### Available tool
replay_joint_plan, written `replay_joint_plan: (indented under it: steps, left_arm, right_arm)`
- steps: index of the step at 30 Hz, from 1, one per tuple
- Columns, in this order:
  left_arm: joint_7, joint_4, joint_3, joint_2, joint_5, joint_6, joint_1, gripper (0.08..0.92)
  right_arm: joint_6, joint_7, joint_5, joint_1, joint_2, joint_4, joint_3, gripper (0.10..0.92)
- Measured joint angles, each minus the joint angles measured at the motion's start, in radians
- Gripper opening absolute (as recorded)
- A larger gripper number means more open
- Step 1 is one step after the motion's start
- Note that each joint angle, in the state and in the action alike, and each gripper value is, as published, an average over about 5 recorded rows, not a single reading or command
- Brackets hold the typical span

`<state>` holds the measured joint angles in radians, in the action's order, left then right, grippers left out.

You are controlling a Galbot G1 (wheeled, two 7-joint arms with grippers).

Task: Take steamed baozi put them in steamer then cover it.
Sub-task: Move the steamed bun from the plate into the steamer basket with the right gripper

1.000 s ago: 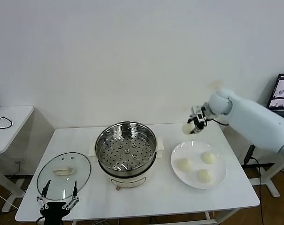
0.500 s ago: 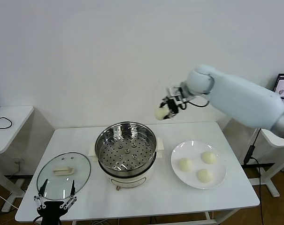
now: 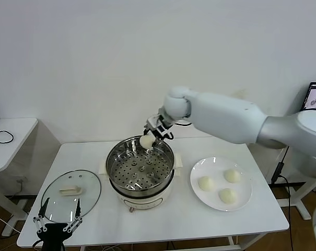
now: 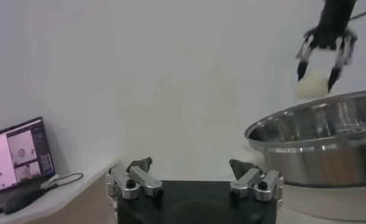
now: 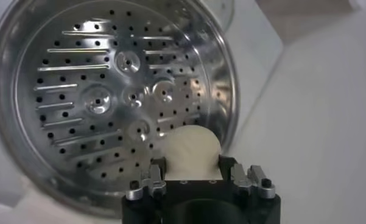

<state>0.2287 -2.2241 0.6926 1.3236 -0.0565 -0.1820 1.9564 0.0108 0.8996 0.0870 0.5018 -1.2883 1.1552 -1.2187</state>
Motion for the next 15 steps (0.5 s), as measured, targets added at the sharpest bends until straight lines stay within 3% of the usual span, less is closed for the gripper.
replay_joint_plan:
  steps: [15]
  left_arm:
    - [-0.002, -0.011, 0.004, 0.008, -0.005, -0.001, 0.001, 0.823]
  right_arm:
    - [0.267, -0.106, -0.297, -0.088, -0.119, -0.152, -0.007, 0.551]
